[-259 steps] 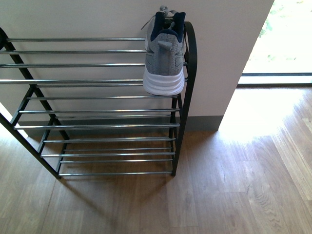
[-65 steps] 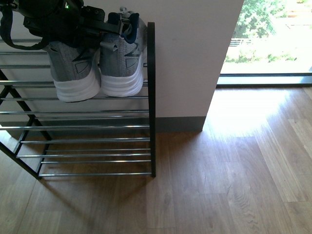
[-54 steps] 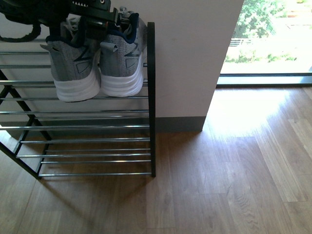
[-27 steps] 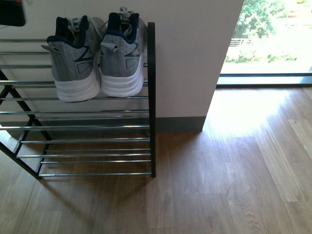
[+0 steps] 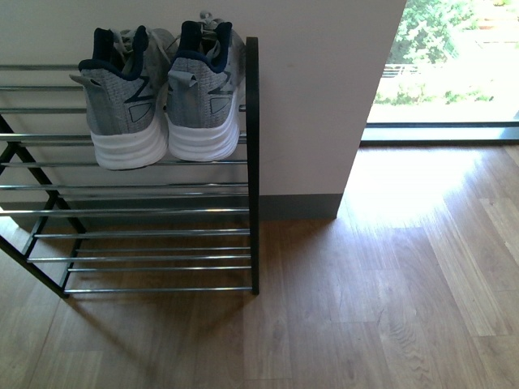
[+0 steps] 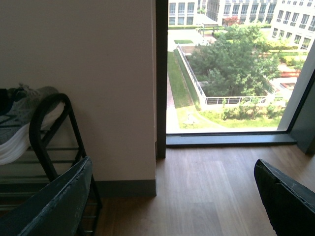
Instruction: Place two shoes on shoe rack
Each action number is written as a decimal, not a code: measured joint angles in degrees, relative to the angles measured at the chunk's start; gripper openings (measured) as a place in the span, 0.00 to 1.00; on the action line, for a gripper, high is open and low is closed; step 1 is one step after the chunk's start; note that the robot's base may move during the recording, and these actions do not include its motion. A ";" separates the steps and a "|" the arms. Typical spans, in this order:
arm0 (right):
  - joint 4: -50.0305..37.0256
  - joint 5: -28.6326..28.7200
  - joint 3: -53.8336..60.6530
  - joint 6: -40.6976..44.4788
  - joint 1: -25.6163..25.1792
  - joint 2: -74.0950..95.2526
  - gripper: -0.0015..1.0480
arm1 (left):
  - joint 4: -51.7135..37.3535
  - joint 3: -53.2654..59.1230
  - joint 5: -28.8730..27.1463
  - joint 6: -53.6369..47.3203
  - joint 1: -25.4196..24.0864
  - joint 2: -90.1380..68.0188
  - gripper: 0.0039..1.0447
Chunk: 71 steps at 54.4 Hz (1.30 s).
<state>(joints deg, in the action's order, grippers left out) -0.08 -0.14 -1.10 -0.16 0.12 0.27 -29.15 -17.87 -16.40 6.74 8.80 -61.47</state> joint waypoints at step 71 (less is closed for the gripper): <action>0.00 0.00 0.00 0.00 0.00 0.00 0.91 | 11.26 17.14 16.41 -6.27 -8.57 43.63 0.01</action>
<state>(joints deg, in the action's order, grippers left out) -0.08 -0.14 -1.10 -0.16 0.12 0.27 -17.89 -0.73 0.01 0.47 0.23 -17.85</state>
